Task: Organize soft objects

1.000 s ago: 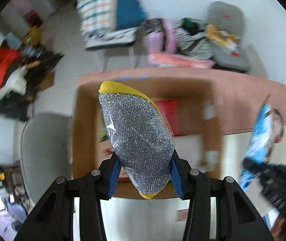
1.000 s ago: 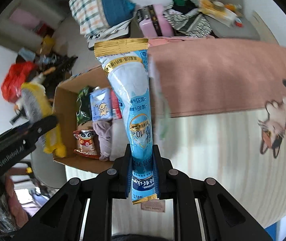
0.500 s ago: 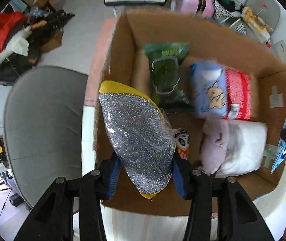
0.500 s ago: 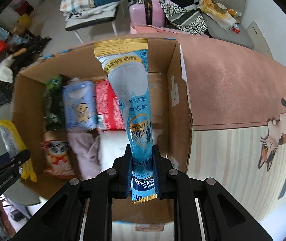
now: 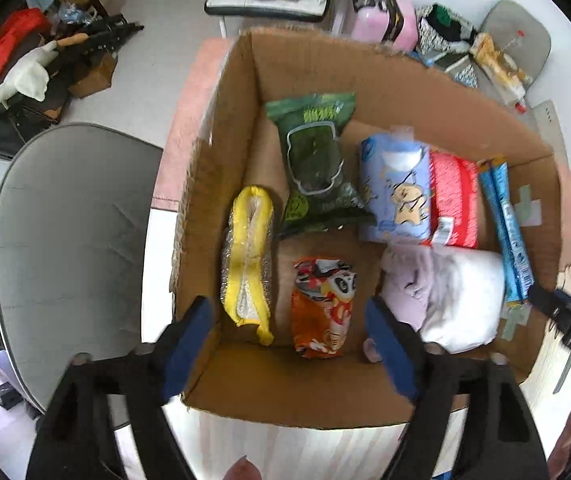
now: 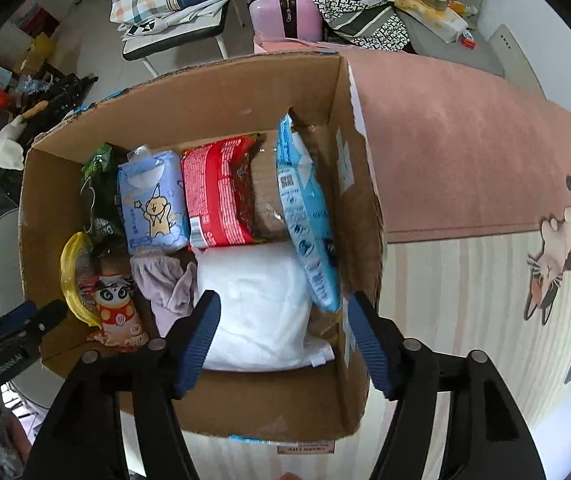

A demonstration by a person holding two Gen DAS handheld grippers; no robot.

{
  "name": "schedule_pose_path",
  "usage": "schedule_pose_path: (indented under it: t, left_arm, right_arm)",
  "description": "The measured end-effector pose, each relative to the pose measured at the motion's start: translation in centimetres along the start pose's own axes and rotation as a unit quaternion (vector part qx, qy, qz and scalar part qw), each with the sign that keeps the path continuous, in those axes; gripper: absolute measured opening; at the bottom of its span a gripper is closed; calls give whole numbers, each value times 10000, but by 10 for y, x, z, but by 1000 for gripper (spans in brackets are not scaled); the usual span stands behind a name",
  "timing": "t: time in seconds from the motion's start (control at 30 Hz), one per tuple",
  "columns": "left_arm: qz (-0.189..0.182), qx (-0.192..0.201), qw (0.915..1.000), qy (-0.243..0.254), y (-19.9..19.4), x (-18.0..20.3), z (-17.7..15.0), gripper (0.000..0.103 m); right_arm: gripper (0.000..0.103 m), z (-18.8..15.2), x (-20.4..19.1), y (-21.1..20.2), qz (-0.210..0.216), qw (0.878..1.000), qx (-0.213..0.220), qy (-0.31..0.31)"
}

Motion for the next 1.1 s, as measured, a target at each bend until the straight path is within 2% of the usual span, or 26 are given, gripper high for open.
schedule_pose_path:
  t: [0.07, 0.13, 0.2, 0.43, 0.57, 0.67, 0.87, 1.1]
  left_arm:
    - [32, 148, 9999, 16, -7, 5, -3, 97]
    - [42, 262, 9996, 65, -14, 9, -7, 98]
    - [29, 324, 9994, 149, -17, 15, -11, 99]
    - [131, 711, 9972, 200, -25, 20, -19, 99]
    - [149, 740, 9970, 184, -30, 23, -22, 99]
    - [201, 911, 9953, 257, -45, 27, -26, 99]
    - [204, 1331, 9900, 415, -90, 38, -46, 99]
    - [115, 1858, 9805, 636, -165, 49, -82, 99]
  right_arm:
    - [83, -7, -4, -3, 59, 10000, 19, -22]
    - [89, -15, -7, -5, 16, 10000, 56, -68]
    - [103, -22, -9, -7, -35, 9999, 132, -98]
    - [103, -38, -7, -17, -286, 9990, 330, -103]
    - [103, -42, -7, -25, -319, 9987, 392, -100]
    - [103, -45, -8, -36, -343, 9981, 492, -131]
    - [103, -64, -8, -85, -263, 9958, 873, -118]
    - [103, -100, -8, -171, -155, 9886, 1492, -163]
Point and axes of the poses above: each gripper's, at about its wrist camera, not at the fingertips, and y roughly the way its jaws point, x to its right, z to its top, the point moved 8 cm from there along y, roughly the way its jaws point, and after that the axes turned 5 degrees about -y, right-handed, at the moved point
